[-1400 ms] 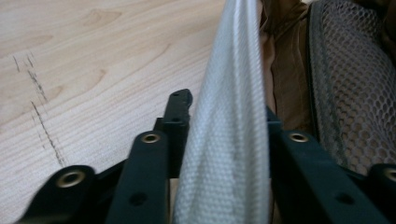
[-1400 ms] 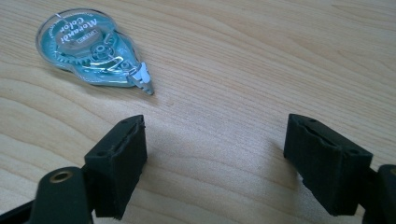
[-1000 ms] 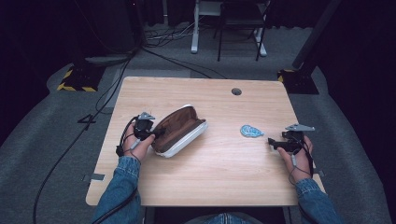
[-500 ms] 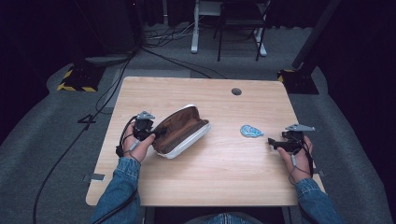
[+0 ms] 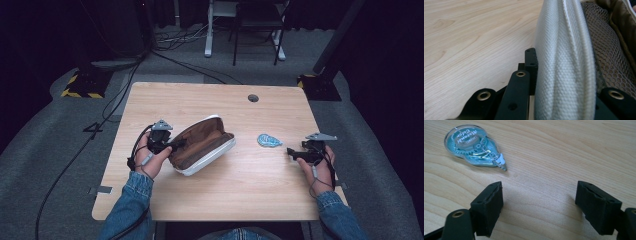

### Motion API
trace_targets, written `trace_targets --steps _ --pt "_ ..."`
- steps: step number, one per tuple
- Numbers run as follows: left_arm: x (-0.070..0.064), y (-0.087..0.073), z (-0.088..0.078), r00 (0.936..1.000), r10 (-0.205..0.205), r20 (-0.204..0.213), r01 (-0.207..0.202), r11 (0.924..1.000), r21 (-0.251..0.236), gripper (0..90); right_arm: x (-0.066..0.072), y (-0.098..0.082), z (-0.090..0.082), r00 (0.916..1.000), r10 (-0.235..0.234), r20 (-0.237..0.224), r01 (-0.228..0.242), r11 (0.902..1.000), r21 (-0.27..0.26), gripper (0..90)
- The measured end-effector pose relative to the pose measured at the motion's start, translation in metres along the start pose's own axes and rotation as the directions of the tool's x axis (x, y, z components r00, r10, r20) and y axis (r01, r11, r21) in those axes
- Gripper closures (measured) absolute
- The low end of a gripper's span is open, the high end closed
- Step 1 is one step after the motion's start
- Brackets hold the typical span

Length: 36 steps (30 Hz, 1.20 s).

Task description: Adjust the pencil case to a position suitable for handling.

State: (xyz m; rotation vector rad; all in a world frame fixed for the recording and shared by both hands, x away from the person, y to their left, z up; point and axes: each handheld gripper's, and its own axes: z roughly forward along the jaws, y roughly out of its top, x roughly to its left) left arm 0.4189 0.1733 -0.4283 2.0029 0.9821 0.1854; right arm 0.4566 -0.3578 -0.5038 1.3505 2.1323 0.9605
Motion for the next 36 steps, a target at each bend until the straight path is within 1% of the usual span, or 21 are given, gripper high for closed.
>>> trace_targets --steps 3,4,8,9,16,18,21,23,24,27,30,32,35,36 --pt "-0.009 0.002 0.001 0.9995 0.016 0.028 -0.016 0.9998 0.015 83.9 0.000 0.000 0.000 1.0000 0.000 0.000 0.000 1.0000 0.000 22.4" --pt "-0.009 0.002 0.001 0.9995 0.016 0.028 -0.016 0.9998 0.015 83.9 0.000 0.000 0.000 1.0000 0.000 0.000 0.000 1.0000 0.000 22.4" --pt "-0.022 0.005 0.003 0.9966 0.044 0.069 -0.047 0.9981 0.040 83.9 0.000 0.000 0.000 1.0000 0.000 0.000 0.000 1.0000 0.000 22.5" --pt "-0.024 0.006 0.004 0.9949 0.062 0.080 -0.065 0.9972 0.038 83.9 0.000 0.000 0.000 1.0000 0.000 0.000 0.000 1.0000 0.000 22.5" --pt "-0.041 0.009 0.009 0.9873 0.087 0.132 -0.094 0.9944 0.048 83.9 0.000 0.000 0.000 1.0000 0.000 0.000 0.000 1.0000 0.000 22.6" --pt "-0.046 0.010 0.010 0.9843 0.099 0.147 -0.108 0.9924 0.058 83.9 0.000 0.000 0.000 1.0000 0.000 0.000 0.000 1.0000 0.000 22.6" --pt "-0.051 0.010 0.013 0.9812 0.111 0.158 -0.122 0.9903 0.066 83.9 0.000 0.000 0.000 1.0000 -0.001 0.000 0.001 1.0000 0.000 22.6" --pt "-0.054 0.010 0.015 0.9771 0.125 0.172 -0.139 0.9875 0.073 83.9 0.000 0.000 0.000 1.0000 0.000 0.000 0.000 1.0000 0.000 22.6" --pt "-0.056 0.010 0.016 0.9771 0.121 0.175 -0.135 0.9882 0.072 83.9 0.000 0.000 0.000 1.0000 0.000 0.000 0.000 1.0000 0.000 22.6" --pt "-0.060 0.010 0.018 0.9736 0.130 0.187 -0.148 0.9854 0.084 83.8 0.000 0.000 0.000 1.0000 0.000 0.000 0.000 1.0000 0.000 22.6" --pt "-0.064 0.010 0.021 0.9696 0.138 0.202 -0.159 0.9830 0.091 83.8 0.000 0.000 0.000 1.0000 0.000 0.000 0.000 1.0000 0.000 22.6" --pt "-0.066 0.009 0.023 0.9650 0.144 0.219 -0.169 0.9808 0.098 83.8 0.000 0.000 0.000 1.0000 0.000 0.000 0.000 1.0000 0.000 22.6" --pt "-0.070 0.008 0.028 0.9553 0.156 0.251 -0.187 0.9766 0.106 83.6 0.000 0.000 0.000 1.0000 -0.001 0.000 0.001 1.0000 0.000 22.6" --pt "-0.071 0.008 0.029 0.9530 0.158 0.259 -0.192 0.9752 0.111 83.5 0.000 0.000 0.000 1.0000 -0.001 0.000 0.001 1.0000 0.000 22.6"
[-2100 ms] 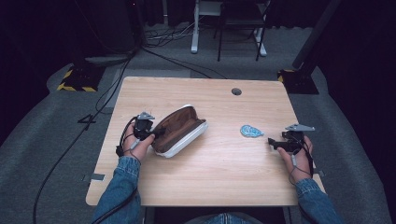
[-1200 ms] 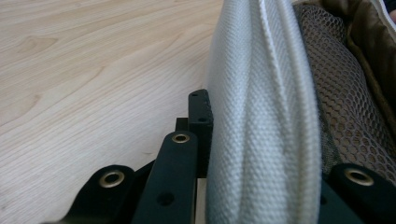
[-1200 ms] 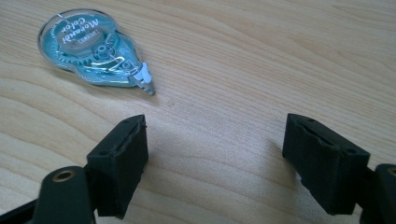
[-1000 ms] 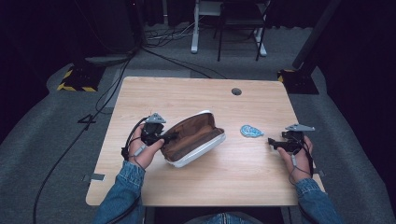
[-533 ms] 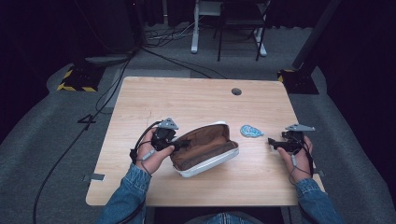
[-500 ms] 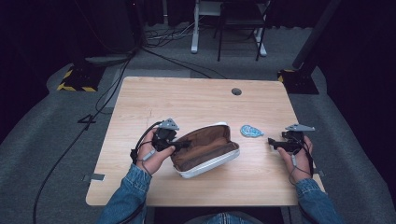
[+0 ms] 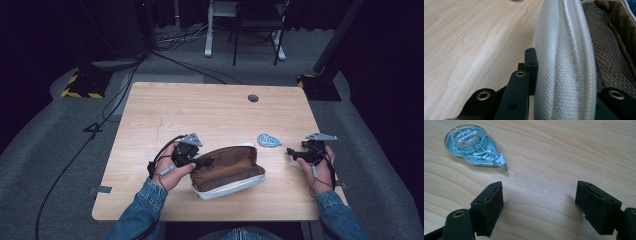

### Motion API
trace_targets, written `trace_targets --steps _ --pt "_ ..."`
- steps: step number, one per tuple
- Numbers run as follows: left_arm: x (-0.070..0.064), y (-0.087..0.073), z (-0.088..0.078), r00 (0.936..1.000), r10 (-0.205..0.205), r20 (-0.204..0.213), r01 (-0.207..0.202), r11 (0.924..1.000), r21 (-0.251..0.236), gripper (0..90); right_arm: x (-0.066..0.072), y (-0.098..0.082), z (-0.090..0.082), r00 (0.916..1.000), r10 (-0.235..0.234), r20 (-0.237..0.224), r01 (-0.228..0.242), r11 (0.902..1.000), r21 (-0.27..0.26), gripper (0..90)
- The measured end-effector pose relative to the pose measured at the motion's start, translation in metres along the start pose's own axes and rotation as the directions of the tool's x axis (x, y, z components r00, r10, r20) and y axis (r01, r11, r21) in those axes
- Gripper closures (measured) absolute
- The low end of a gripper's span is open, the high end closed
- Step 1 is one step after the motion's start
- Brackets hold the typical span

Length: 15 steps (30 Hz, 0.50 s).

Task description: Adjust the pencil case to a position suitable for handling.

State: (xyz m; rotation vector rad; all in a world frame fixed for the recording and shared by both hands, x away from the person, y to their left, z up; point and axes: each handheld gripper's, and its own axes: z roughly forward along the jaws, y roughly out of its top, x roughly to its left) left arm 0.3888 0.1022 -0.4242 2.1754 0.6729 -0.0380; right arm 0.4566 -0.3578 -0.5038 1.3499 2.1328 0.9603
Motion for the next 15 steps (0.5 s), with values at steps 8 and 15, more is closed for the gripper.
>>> trace_targets --steps 8,15 --pt "-0.003 -0.001 0.010 0.9992 0.014 0.036 -0.015 0.9995 0.026 83.3 0.000 0.000 0.000 1.0000 0.000 0.000 0.000 1.0000 0.000 22.6" --pt "0.001 -0.007 0.020 0.9965 0.007 0.083 -0.012 0.9980 0.062 82.9 0.000 0.000 0.000 1.0000 0.000 0.000 0.000 1.0000 0.000 22.6"
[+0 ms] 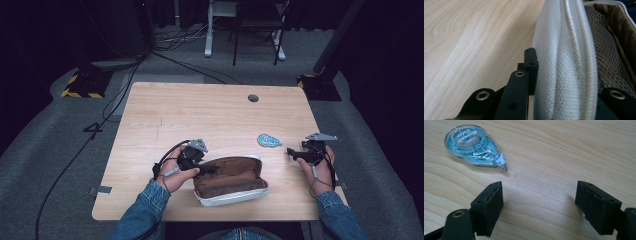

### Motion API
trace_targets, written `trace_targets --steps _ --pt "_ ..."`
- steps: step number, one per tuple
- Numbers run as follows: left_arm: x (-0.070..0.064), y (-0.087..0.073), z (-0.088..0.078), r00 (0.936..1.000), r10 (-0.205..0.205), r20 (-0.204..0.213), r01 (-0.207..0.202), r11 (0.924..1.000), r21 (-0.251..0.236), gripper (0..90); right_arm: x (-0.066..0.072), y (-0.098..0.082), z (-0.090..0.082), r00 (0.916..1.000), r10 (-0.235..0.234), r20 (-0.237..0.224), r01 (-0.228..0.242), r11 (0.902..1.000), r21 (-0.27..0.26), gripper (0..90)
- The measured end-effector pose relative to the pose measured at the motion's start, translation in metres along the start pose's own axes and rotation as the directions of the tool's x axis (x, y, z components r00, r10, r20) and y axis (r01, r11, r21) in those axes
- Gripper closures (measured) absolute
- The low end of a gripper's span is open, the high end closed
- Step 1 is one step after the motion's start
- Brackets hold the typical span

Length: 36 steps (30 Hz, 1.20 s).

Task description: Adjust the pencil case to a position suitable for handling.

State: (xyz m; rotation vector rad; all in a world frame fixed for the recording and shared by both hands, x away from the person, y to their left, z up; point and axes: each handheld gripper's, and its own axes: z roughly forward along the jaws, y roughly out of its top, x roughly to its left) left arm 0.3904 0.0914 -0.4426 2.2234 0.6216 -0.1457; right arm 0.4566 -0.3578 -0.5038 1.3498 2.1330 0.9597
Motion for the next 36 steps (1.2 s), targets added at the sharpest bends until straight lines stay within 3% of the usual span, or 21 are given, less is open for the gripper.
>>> trace_targets --steps 8,20,28,31,34,36 --pt "0.003 -0.004 0.007 0.9997 0.000 0.023 0.000 1.0000 0.009 82.5 0.000 0.000 0.000 1.0000 0.000 0.000 0.000 1.0000 0.000 22.6" --pt "0.003 -0.007 0.013 0.9994 0.026 -0.021 -0.024 0.9967 0.077 81.1 0.000 0.000 0.000 1.0000 0.000 0.000 0.000 1.0000 0.000 22.6" --pt "0.004 -0.008 0.011 0.9993 0.017 -0.034 -0.013 0.9937 0.111 79.5 0.000 0.000 0.000 1.0000 0.000 0.000 0.000 1.0000 0.000 22.6" --pt "0.005 -0.008 0.011 0.9988 0.018 -0.046 -0.013 0.9940 0.109 72.2 0.000 0.000 0.000 1.0000 0.001 0.000 -0.001 1.0000 0.000 22.6" --pt "0.005 -0.007 0.009 0.9968 0.017 -0.077 -0.011 0.9969 0.077 50.6 0.000 0.000 0.000 1.0000 0.000 0.000 0.000 1.0000 0.000 22.6" --pt "0.006 -0.007 0.008 0.9965 0.019 -0.082 -0.014 0.9982 0.059 44.1 0.000 0.000 0.000 1.0000 0.000 0.000 0.000 1.0000 0.000 22.6"
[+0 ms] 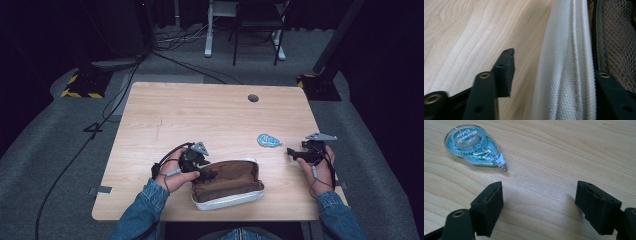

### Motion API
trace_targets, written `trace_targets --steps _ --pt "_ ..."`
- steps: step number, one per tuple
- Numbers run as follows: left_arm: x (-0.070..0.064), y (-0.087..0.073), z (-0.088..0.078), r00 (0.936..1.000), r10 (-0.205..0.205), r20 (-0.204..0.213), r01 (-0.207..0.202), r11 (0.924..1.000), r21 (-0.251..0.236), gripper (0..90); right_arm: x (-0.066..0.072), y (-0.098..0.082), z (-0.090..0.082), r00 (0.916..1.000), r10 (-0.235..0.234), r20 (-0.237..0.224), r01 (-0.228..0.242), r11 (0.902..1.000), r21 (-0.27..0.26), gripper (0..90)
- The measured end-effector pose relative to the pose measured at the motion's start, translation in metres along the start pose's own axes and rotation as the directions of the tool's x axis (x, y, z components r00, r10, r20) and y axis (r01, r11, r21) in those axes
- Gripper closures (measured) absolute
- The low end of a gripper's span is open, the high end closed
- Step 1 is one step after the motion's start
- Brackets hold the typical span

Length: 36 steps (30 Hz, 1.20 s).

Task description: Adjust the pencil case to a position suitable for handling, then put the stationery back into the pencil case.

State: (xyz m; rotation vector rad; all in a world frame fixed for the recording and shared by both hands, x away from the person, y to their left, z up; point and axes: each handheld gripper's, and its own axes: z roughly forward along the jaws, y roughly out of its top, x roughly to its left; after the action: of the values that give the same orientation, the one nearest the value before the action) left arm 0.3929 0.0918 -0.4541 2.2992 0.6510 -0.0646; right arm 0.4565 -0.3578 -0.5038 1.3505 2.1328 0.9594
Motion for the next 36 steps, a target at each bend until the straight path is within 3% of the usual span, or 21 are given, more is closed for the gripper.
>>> trace_targets --steps 2,10,22,27,32,36 --pt "0.000 0.000 -0.001 1.0000 -0.003 -0.005 0.003 0.9999 -0.015 35.2 0.000 0.000 0.000 1.0000 0.000 0.000 0.000 1.0000 0.000 22.6" --pt "-0.003 0.004 -0.010 0.9997 0.018 -0.013 -0.019 0.9978 -0.064 27.1 0.000 0.000 0.000 1.0000 0.000 0.000 0.000 1.0000 0.000 22.6" --pt "-0.003 0.009 -0.033 0.9982 0.010 -0.058 -0.019 0.9862 -0.165 27.5 0.000 0.000 0.000 1.0000 0.000 0.000 0.000 1.0000 0.000 22.6" --pt "-0.001 0.009 -0.044 0.9959 -0.004 -0.090 -0.015 0.9775 -0.210 27.8 0.000 0.000 0.000 1.0000 -0.001 0.000 0.001 1.0000 0.000 22.7" --pt "0.001 0.007 -0.052 0.9929 -0.022 -0.117 -0.007 0.9702 -0.242 27.5 0.000 0.000 0.000 1.0000 -0.001 0.000 0.001 1.0000 0.001 22.7" --pt "0.008 0.001 -0.060 0.9822 -0.037 -0.184 -0.009 0.9705 -0.241 26.7 0.000 0.000 0.000 1.0000 -0.001 -0.001 0.001 1.0000 0.001 22.7"
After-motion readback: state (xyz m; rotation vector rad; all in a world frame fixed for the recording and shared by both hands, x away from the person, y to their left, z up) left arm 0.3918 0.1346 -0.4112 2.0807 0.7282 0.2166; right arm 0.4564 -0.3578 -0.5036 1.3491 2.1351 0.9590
